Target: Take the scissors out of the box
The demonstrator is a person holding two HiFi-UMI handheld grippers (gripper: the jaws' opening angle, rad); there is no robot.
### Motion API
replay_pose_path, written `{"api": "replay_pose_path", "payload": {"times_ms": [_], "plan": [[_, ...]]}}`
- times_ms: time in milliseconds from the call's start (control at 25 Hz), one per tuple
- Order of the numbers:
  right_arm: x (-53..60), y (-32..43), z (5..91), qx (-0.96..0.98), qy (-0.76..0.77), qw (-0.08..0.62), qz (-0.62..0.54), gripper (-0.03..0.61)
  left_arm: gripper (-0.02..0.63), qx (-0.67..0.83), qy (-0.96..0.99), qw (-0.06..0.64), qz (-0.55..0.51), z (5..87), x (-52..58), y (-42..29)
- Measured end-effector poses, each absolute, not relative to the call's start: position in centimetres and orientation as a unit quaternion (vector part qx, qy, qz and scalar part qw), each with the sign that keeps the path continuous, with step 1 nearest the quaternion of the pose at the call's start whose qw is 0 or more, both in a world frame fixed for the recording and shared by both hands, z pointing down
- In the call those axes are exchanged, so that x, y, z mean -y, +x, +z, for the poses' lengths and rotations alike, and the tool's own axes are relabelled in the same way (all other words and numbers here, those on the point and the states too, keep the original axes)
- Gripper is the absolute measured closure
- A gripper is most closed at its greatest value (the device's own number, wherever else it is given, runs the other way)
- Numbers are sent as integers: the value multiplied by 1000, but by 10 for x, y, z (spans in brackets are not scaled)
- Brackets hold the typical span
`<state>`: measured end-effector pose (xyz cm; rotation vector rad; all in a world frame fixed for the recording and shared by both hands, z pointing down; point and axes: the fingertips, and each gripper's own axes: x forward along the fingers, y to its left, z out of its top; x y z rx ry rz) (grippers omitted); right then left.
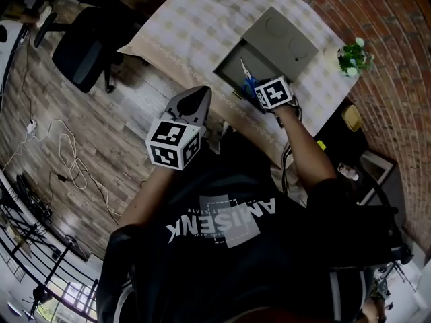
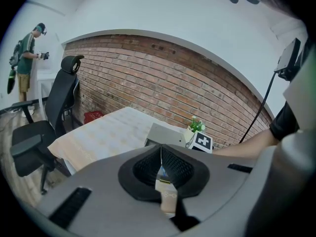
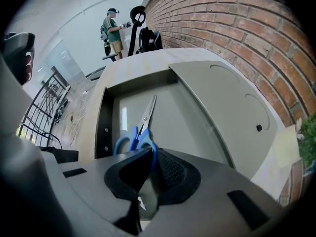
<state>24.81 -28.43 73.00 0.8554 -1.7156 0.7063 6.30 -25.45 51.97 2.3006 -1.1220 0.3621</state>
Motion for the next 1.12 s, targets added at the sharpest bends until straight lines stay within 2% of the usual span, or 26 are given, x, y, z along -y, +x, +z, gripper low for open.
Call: {"api": "replay_pose_path", "payload": {"times_ms": [760,1120], "plan": [[283,249,726,713,379,522,275,519,600,406,861,273,137,518,260,56],[291,248,704,723,413,482,272,520,600,393,868,273,135,510,285,55]]}}
